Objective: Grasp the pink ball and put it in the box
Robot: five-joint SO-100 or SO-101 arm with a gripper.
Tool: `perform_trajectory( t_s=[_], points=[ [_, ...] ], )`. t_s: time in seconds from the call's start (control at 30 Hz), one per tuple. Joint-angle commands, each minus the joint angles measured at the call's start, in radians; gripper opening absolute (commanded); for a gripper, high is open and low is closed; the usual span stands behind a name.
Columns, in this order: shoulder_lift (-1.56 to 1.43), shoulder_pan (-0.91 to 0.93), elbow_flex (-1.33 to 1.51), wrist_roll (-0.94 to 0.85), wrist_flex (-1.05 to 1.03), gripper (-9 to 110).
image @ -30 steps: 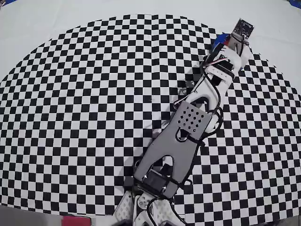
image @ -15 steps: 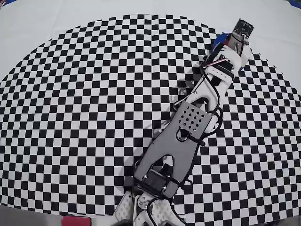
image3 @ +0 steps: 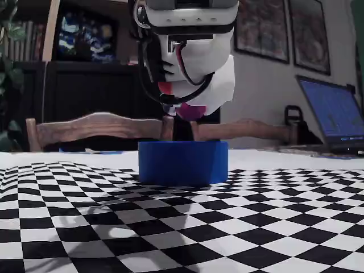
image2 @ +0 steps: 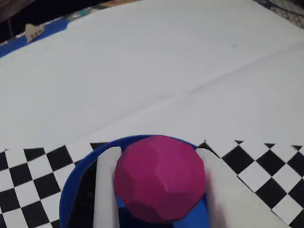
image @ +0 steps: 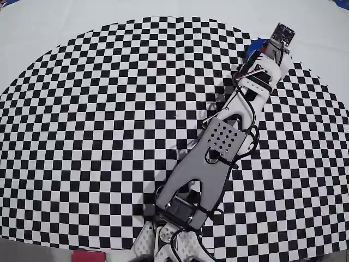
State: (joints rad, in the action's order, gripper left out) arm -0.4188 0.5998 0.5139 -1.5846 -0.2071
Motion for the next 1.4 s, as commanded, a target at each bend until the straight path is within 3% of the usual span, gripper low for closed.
perform_trajectory(
  t_s=[0.0,0.73,0.83,0.93,1.37],
  points=[
    [-0.009,0.009,-0.061,-0.003,-0.003,0],
    [-0.008,0.009,-0.061,-0.005,-0.003,0],
    [-0.003,0.009,-0.061,-0.005,0.003,19],
    [-0.002,0.009,-0.061,0.006,0.012,29],
    [-0.006,0.009,-0.052,0.006,0.02,31]
  ],
)
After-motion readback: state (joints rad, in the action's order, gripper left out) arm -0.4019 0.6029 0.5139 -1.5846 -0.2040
